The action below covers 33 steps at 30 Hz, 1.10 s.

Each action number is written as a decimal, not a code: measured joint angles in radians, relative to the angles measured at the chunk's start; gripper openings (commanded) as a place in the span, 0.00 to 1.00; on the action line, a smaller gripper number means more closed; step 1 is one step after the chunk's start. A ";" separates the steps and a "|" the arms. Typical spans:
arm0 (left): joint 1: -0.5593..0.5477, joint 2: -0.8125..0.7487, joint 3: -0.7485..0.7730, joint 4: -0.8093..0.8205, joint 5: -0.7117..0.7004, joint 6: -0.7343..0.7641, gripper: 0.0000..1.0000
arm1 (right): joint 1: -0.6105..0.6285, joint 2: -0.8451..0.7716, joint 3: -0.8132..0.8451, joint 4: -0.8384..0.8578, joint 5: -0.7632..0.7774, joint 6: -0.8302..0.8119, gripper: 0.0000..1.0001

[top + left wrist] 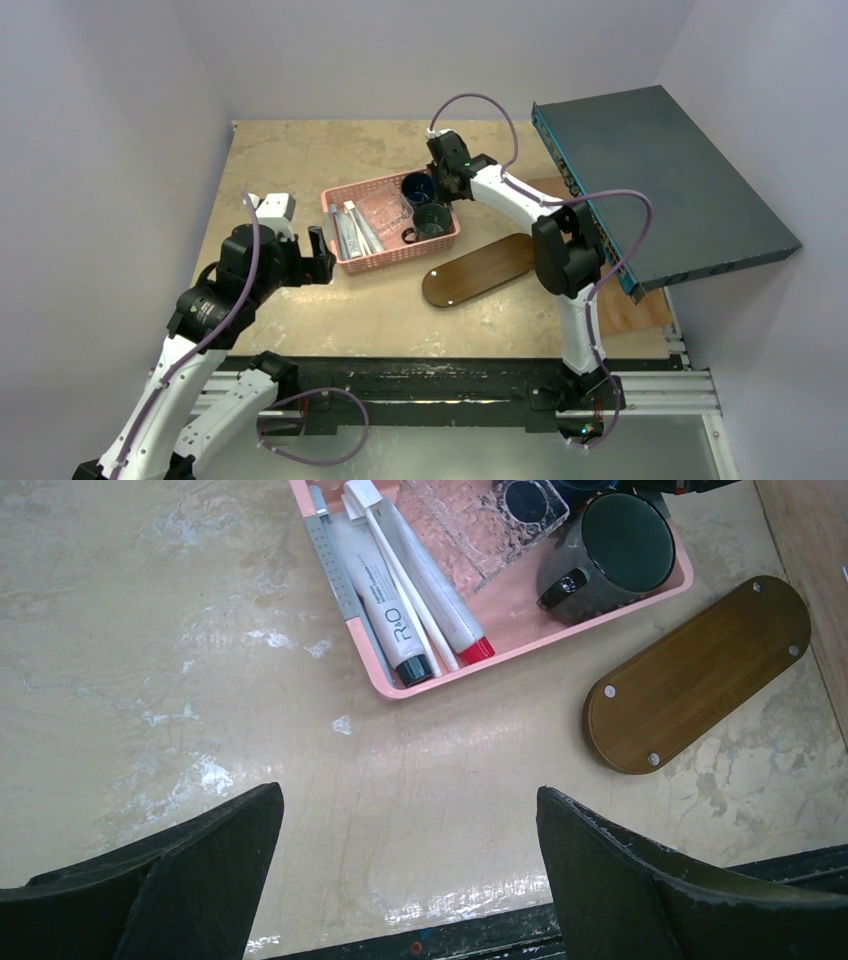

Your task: Prepare toiletry sets of a toothbrush and toothpaste on the tray

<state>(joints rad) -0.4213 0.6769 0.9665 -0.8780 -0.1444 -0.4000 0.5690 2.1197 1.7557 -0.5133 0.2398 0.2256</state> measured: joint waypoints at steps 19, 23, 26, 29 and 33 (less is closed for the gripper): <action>0.000 0.006 0.000 -0.001 -0.014 0.000 0.97 | -0.014 -0.212 -0.055 -0.042 0.143 0.053 0.56; 0.000 0.006 0.000 -0.001 -0.013 0.000 0.97 | -0.014 -0.280 -0.109 -0.062 0.178 0.090 0.58; 0.000 0.006 0.000 -0.001 -0.013 0.000 0.97 | -0.014 -0.322 -0.174 -0.070 0.211 0.126 0.58; 0.000 0.005 0.000 -0.001 -0.012 0.000 0.97 | -0.014 -0.334 -0.230 -0.072 0.248 0.164 0.58; 0.000 0.002 0.000 -0.001 -0.006 0.000 0.97 | -0.014 -0.325 -0.282 -0.088 0.277 0.202 0.58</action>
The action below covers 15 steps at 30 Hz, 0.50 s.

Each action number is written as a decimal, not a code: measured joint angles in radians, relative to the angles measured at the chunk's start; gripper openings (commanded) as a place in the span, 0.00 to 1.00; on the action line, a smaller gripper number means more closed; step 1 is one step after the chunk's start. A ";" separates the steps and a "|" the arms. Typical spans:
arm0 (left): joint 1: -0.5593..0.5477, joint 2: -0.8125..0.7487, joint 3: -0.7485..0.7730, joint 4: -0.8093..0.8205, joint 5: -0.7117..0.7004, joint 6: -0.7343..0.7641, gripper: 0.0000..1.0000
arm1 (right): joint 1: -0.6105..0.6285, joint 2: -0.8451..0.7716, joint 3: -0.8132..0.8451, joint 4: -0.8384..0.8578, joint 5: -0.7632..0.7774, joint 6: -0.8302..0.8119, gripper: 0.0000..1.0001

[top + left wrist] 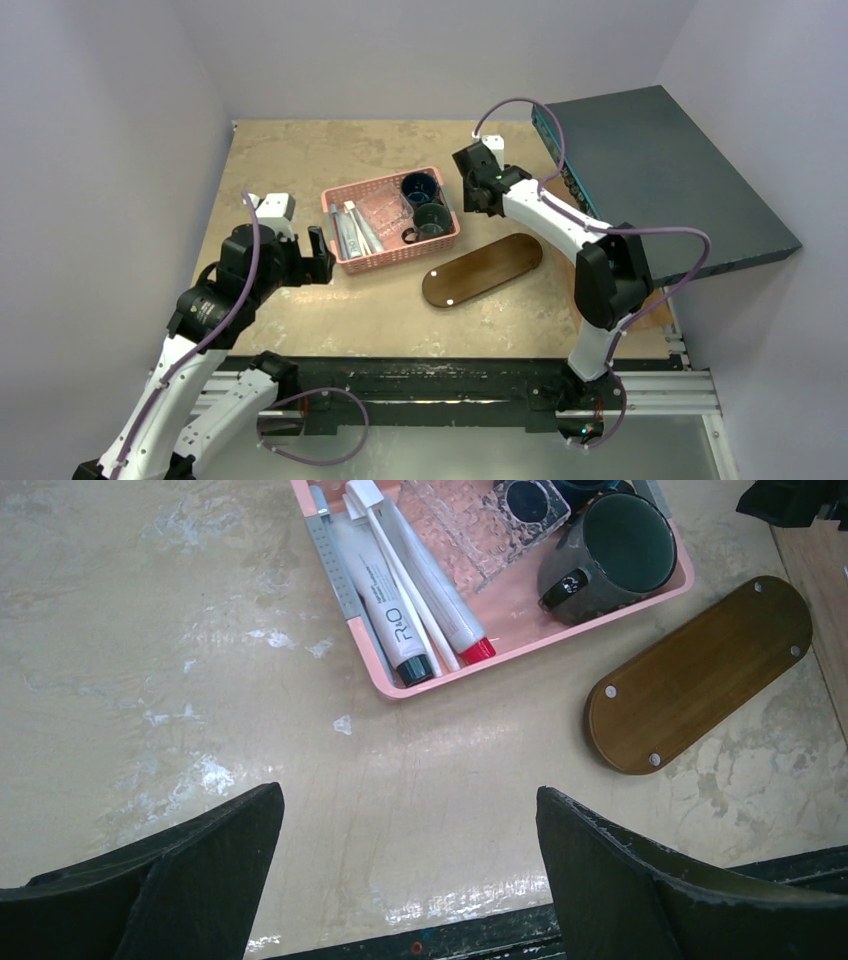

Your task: Prepare toiletry sets of a toothbrush and toothpaste on the tray

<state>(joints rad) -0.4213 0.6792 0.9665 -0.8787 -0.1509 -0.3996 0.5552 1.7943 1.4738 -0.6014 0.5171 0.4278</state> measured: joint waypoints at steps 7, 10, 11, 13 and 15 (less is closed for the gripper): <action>0.000 -0.003 0.000 0.000 0.014 0.000 0.97 | 0.000 0.058 -0.025 -0.012 0.021 0.045 0.58; 0.000 -0.003 0.000 0.000 0.019 0.000 0.97 | 0.000 0.098 -0.026 -0.015 0.033 0.061 0.58; 0.000 -0.003 0.000 0.000 0.020 0.000 0.97 | 0.000 0.113 -0.026 -0.016 0.041 0.068 0.58; 0.000 -0.003 0.000 0.000 0.023 0.000 0.97 | -0.002 0.133 -0.026 -0.019 0.049 0.078 0.58; 0.000 -0.004 0.000 0.000 0.025 0.000 0.97 | -0.008 0.153 -0.030 -0.021 0.056 0.092 0.59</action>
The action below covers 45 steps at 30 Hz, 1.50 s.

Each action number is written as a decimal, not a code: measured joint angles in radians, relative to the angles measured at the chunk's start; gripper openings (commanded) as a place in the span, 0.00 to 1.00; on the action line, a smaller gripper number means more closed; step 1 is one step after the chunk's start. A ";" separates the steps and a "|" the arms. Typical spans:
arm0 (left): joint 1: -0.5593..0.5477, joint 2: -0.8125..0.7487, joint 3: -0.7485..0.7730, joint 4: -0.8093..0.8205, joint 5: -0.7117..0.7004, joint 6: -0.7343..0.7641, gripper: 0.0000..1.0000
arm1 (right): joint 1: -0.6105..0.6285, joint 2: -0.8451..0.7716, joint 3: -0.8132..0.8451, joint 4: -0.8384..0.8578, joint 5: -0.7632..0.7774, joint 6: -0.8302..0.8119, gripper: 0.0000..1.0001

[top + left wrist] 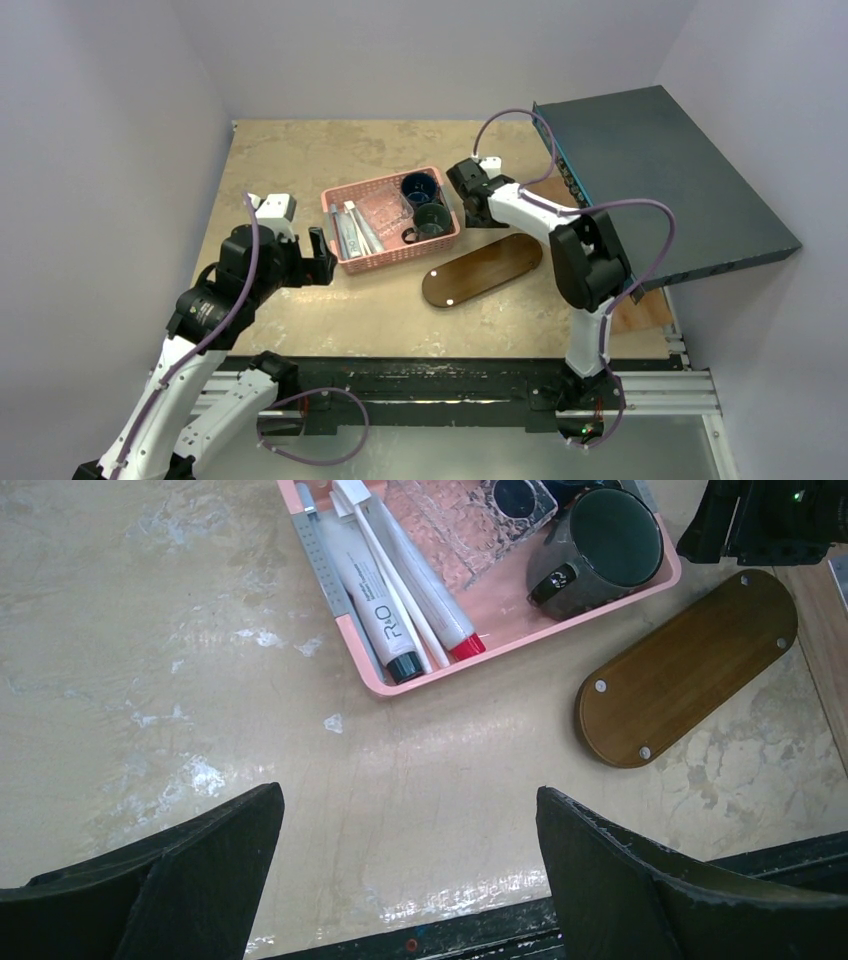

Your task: Prepare toiletry sets of a toothbrush and toothpaste on the tray

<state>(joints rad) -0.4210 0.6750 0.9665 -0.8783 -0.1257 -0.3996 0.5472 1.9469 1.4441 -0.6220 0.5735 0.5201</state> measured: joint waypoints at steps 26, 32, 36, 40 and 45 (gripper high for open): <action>0.000 -0.013 0.000 0.000 0.019 0.001 0.96 | -0.137 0.017 -0.115 0.017 0.079 0.071 0.69; 0.000 -0.014 0.000 0.000 0.026 0.001 0.97 | -0.137 0.000 -0.145 0.038 0.082 0.093 0.67; 0.000 -0.018 0.000 0.000 0.031 0.001 0.97 | -0.141 -0.025 -0.180 0.054 0.065 0.098 0.66; 0.000 -0.024 0.000 0.000 0.036 0.001 0.97 | -0.145 -0.071 -0.237 0.062 0.029 0.103 0.66; 0.000 -0.029 0.000 0.000 0.041 0.001 0.97 | -0.132 -0.113 -0.288 0.062 0.006 0.122 0.66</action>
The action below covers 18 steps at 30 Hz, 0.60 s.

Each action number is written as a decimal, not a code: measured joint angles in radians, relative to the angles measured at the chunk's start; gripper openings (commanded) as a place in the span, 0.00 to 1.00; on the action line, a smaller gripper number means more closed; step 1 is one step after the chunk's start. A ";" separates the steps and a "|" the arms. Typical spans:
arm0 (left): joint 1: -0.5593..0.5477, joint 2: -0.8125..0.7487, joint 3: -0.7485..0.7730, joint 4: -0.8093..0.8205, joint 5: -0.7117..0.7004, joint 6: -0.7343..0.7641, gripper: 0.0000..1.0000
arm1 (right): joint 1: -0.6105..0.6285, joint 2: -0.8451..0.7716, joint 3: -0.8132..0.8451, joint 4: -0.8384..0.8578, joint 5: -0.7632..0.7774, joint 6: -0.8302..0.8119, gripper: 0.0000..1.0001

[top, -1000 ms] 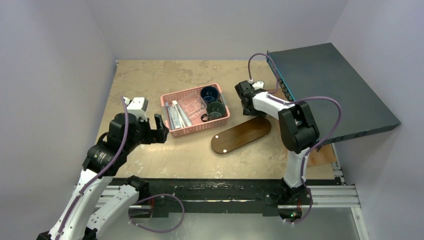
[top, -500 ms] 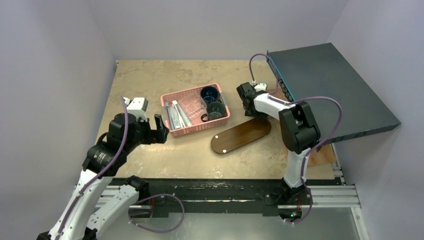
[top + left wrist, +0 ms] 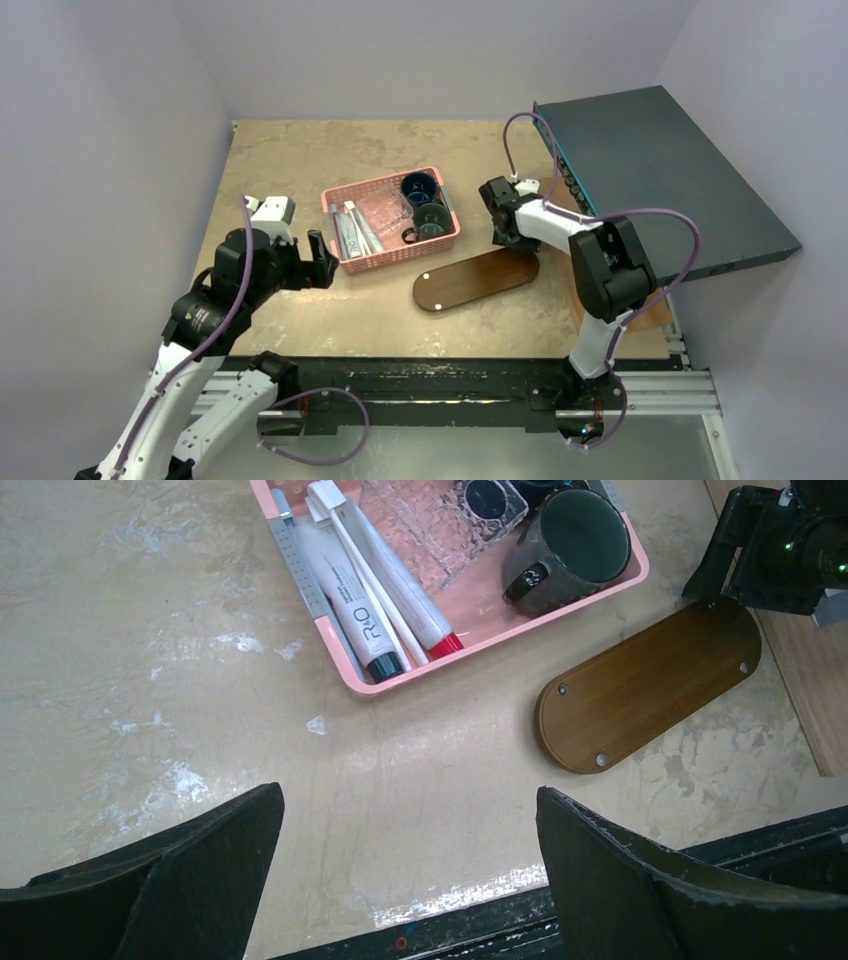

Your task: Prepare toiletry sets of a toothbrush and toothpaste on the tray

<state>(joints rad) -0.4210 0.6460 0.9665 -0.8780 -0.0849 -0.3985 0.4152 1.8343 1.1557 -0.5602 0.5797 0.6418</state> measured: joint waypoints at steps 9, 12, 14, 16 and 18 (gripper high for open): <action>0.000 -0.005 0.000 0.000 0.004 0.000 0.97 | 0.093 -0.030 -0.042 -0.012 0.004 0.087 0.65; 0.000 -0.006 0.000 0.000 0.004 0.000 0.97 | 0.133 -0.043 -0.057 -0.012 -0.004 0.122 0.65; 0.000 -0.006 0.000 0.000 0.004 0.001 0.97 | 0.153 -0.057 -0.071 -0.011 -0.022 0.141 0.65; 0.000 -0.006 0.000 0.000 0.005 0.001 0.97 | 0.169 -0.076 -0.090 -0.010 -0.047 0.159 0.65; 0.000 -0.006 0.000 0.000 0.005 0.001 0.96 | 0.182 -0.096 -0.113 -0.008 -0.074 0.176 0.65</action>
<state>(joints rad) -0.4210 0.6399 0.9665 -0.8780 -0.0803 -0.3973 0.5968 1.7382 1.0431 -0.5678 0.5056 0.8177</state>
